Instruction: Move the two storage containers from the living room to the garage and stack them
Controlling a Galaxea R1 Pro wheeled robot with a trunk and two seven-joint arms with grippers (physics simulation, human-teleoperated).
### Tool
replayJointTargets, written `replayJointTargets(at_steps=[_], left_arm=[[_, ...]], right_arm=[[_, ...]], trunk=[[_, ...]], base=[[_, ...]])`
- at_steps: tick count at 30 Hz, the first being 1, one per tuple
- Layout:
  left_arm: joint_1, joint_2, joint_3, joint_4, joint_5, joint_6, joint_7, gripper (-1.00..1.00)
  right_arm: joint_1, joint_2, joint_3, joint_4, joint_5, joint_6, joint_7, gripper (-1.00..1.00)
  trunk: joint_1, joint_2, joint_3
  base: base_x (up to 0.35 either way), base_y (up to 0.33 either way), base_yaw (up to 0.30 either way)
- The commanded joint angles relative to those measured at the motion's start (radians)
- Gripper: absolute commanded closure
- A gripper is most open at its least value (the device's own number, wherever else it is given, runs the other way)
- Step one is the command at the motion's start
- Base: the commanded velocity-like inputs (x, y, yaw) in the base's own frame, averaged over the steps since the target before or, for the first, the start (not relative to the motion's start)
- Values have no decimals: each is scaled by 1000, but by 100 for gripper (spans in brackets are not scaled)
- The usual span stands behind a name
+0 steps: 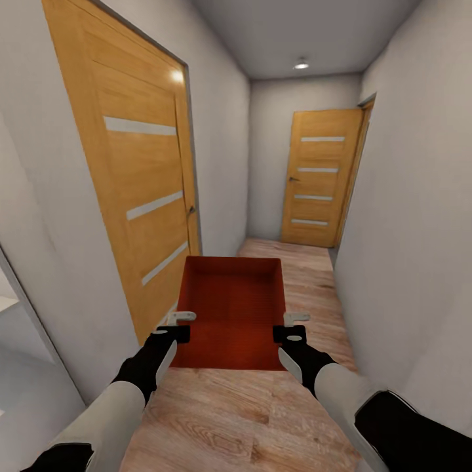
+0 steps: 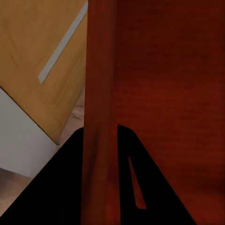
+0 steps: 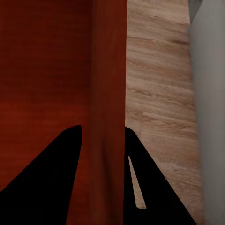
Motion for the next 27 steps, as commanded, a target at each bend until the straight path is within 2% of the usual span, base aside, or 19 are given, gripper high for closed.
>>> replayJointTargets(at_steps=[1,22,27], left_arm=[[0,-8,12,1,6,5,-4,100],[0,-9,11,1,6,5,-4,100],[0,-8,12,1,6,5,-4,100]], right_arm=[[-1,1,-17,-11,14,-14,0,100],[-1,-1,-17,-11,14,-15,0,100],[-1,1,-17,-11,13,-14,0,100]], trunk=[[1,-2,-2],[1,-2,-2],[1,-2,-2]], base=[[322,0,0],[322,0,-2],[322,0,-193]])
